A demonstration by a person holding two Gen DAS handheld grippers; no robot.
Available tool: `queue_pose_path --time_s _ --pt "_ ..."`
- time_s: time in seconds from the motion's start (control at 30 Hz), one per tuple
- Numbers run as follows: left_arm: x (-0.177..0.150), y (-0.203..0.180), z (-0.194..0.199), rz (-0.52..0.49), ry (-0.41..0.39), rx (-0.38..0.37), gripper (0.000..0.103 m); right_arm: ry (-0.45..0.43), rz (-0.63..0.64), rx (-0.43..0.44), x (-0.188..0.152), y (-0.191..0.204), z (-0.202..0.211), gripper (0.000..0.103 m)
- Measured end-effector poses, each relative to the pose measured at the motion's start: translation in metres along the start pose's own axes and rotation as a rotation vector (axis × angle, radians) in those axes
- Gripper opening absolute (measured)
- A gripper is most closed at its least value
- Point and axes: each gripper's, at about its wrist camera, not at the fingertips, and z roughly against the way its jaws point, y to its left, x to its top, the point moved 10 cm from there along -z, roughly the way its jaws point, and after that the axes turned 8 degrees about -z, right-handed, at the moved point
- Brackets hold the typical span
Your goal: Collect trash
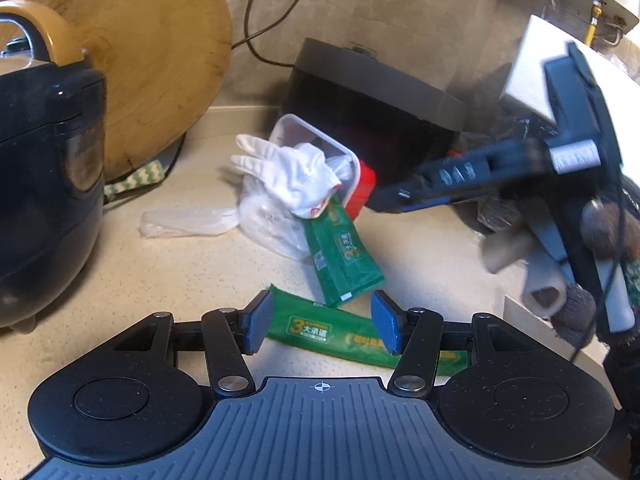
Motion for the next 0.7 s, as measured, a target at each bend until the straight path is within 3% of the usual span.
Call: queue_pose_path --time_s 0.07,0.2,0.3,0.4,0.43,0.5,0.57,0.6,0.63,0.7 --pt "-0.002 0.001 0.003 -0.003 0.001 0.006 0.059 0.014 -0.036 0.0 -0.002 0.007 -0.013 0.055" --pt "-0.007 0.011 0.005 0.004 0.012 0.025 0.059 -0.098 -0.033 -0.006 0.018 0.029 -0.044 0.055" --pt "-0.01 0.02 0.006 0.01 0.02 0.039 0.059 -0.125 0.046 -0.109 0.036 0.03 -0.077 0.055" --pt "-0.012 0.031 0.008 0.013 0.022 0.05 0.059 -0.073 0.057 -0.253 0.046 0.006 -0.11 0.063" --pt "-0.013 0.035 0.008 0.016 0.025 0.054 0.059 -0.039 0.034 -0.262 0.046 -0.002 -0.119 0.072" --pt "-0.014 0.043 0.004 0.028 0.032 0.059 0.059 0.059 -0.059 -0.187 0.038 -0.014 -0.135 0.072" --pt "-0.014 0.049 -0.001 0.04 0.037 0.06 0.059 0.105 -0.136 -0.102 0.031 -0.017 -0.142 0.06" --pt "-0.015 0.05 -0.004 0.044 0.04 0.059 0.059 0.093 -0.119 -0.092 0.03 -0.014 -0.14 0.039" --pt "-0.015 0.051 -0.007 0.047 0.044 0.057 0.059 0.094 -0.099 -0.074 0.029 -0.011 -0.136 0.03" --pt "-0.017 0.051 -0.012 0.044 0.05 0.055 0.059 0.119 -0.106 0.019 0.023 -0.002 -0.124 0.023"
